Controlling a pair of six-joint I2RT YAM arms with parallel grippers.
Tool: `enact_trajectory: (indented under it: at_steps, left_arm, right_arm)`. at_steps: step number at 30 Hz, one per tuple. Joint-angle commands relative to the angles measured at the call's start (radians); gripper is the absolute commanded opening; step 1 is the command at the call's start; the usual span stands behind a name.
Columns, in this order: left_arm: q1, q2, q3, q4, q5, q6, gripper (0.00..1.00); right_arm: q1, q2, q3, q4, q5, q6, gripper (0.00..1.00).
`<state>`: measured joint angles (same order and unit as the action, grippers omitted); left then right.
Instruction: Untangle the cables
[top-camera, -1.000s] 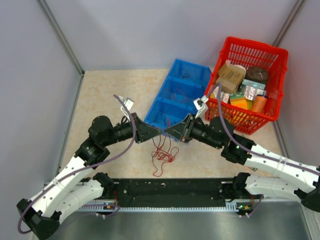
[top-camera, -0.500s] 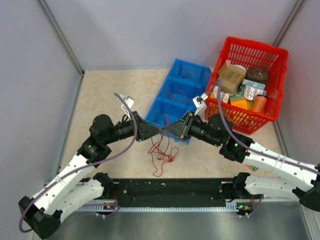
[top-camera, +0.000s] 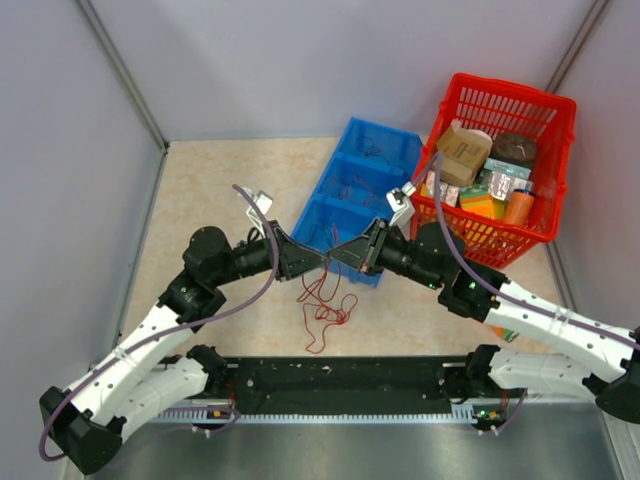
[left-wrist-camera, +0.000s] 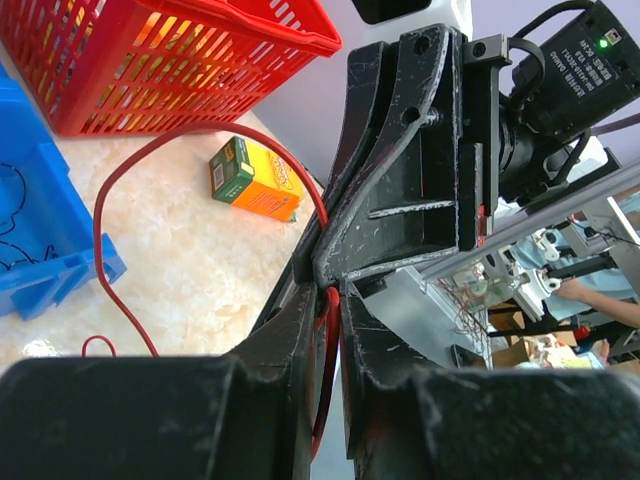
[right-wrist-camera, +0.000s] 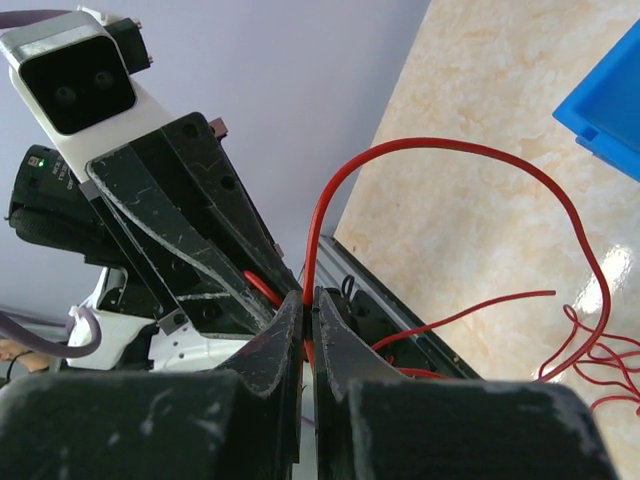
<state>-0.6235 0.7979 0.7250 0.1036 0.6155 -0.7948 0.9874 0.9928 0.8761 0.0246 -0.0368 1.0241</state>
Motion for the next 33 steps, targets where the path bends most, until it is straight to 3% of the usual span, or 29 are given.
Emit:
enact_trajectory:
  at_steps: [1, 5, 10, 15, 19, 21, 23, 27, 33]
  left_arm:
    - [-0.042, 0.008, -0.007, -0.008, 0.122, 0.016, 0.18]
    - [-0.045, 0.003, -0.015, -0.007, 0.128, 0.019, 0.22]
    - [-0.045, 0.004, -0.004, -0.001, 0.102, 0.026, 0.20]
    - [-0.045, -0.017, 0.034, -0.073, 0.041, 0.075, 0.00]
    - [-0.044, -0.046, 0.068, -0.179, -0.049, 0.089, 0.00]
    - [-0.045, -0.049, 0.076, -0.185, -0.039, 0.075, 0.00]
    - [-0.044, -0.048, 0.079, -0.188, -0.026, 0.060, 0.00]
    - [-0.042, -0.020, 0.091, -0.176, -0.008, -0.001, 0.00]
    - [-0.042, 0.012, 0.114, -0.163, -0.019, -0.078, 0.00]
  right_arm:
    - [-0.026, -0.016, 0.086, 0.087, 0.034, 0.013, 0.00]
    - [-0.029, -0.017, 0.096, 0.089, 0.034, 0.008, 0.00]
    - [-0.027, 0.050, 0.103, 0.139, -0.049, 0.045, 0.00]
    - [-0.029, 0.050, 0.089, 0.161, -0.107, -0.016, 0.00]
    - [-0.047, 0.003, 0.095, -0.049, -0.135, -0.229, 0.34]
    - [-0.078, -0.074, 0.023, -0.052, -0.146, -0.297, 0.60]
    - [-0.131, -0.143, -0.050, 0.016, -0.249, -0.334, 0.73]
    - [-0.156, -0.142, -0.069, 0.048, -0.494, -0.478, 0.77]
    - [-0.142, -0.071, -0.071, 0.204, -0.549, -0.519, 0.76]
